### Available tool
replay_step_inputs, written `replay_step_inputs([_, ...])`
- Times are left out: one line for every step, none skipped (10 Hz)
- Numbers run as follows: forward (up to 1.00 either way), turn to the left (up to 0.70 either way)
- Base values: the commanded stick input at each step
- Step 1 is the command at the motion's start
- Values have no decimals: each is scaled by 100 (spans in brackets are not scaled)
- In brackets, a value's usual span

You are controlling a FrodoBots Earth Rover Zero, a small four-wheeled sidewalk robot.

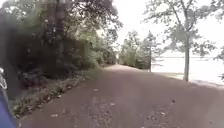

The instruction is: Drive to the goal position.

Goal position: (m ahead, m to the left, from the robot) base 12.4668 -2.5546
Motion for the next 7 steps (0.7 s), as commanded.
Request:
replay_step_inputs([70,-1])
replay_step_inputs([70,-1])
replay_step_inputs([70,-1])
replay_step_inputs([70,-1])
replay_step_inputs([70,-1])
replay_step_inputs([70,-1])
replay_step_inputs([70,-1])
